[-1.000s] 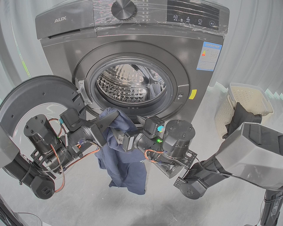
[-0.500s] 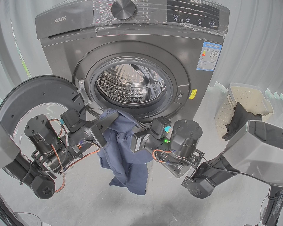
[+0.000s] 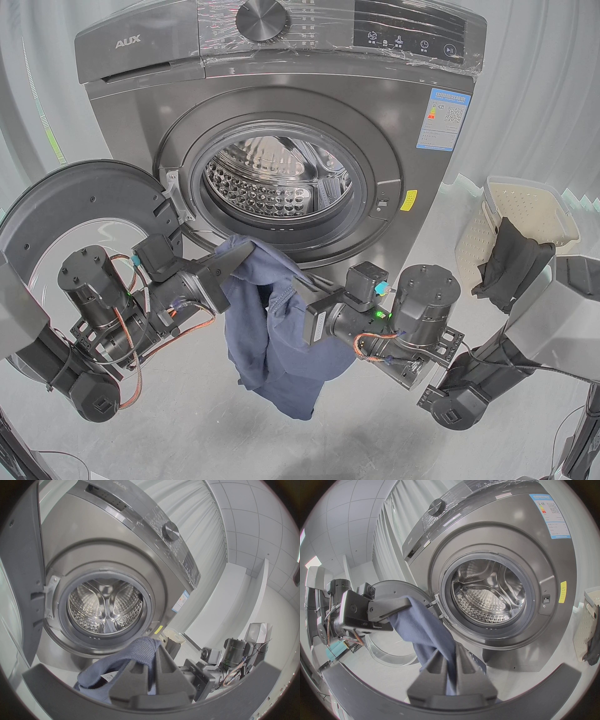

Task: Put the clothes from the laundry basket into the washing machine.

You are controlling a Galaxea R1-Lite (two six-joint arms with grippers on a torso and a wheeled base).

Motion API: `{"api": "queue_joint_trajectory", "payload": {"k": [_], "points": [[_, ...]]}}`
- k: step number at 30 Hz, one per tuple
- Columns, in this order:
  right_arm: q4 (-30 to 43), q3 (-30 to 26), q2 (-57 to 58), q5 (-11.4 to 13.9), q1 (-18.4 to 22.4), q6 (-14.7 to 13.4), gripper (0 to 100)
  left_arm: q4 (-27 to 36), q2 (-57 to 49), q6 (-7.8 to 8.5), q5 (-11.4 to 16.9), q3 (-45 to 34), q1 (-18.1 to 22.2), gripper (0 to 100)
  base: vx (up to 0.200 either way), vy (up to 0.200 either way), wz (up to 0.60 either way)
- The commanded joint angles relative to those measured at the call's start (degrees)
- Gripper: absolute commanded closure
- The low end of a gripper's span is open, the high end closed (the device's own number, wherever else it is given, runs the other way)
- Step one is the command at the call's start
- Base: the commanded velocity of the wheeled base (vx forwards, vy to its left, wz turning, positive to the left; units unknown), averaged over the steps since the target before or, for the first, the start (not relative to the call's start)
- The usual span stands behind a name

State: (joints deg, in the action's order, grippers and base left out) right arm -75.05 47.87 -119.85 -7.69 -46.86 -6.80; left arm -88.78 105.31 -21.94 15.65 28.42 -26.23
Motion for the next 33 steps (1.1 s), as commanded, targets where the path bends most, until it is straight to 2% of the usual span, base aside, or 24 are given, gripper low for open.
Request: {"api": "queue_joint_trajectory", "payload": {"k": [1, 10, 20, 33], "points": [[0.0, 0.5, 0.1, 0.0, -0.1, 0.1, 0, 0.0, -0.5, -0.03, 0.0, 0.1, -0.2, 100, 0.000, 0.000, 0.00], [0.0, 1.3, -0.8, 0.1, 1.6, 0.9, 0, 0.0, -0.8, -0.03, 0.0, 0.1, -0.7, 100, 0.000, 0.000, 0.00], [0.0, 1.4, -0.8, 0.1, -1.0, 0.9, 0, 0.0, -0.5, -0.03, 0.0, 0.4, -0.7, 100, 0.000, 0.000, 0.00], [-0.1, 14.3, -8.8, 0.1, 0.0, 1.0, 0, 0.0, -0.1, 0.06, 0.0, 0.2, -0.7, 100, 0.000, 0.000, 0.00]]}}
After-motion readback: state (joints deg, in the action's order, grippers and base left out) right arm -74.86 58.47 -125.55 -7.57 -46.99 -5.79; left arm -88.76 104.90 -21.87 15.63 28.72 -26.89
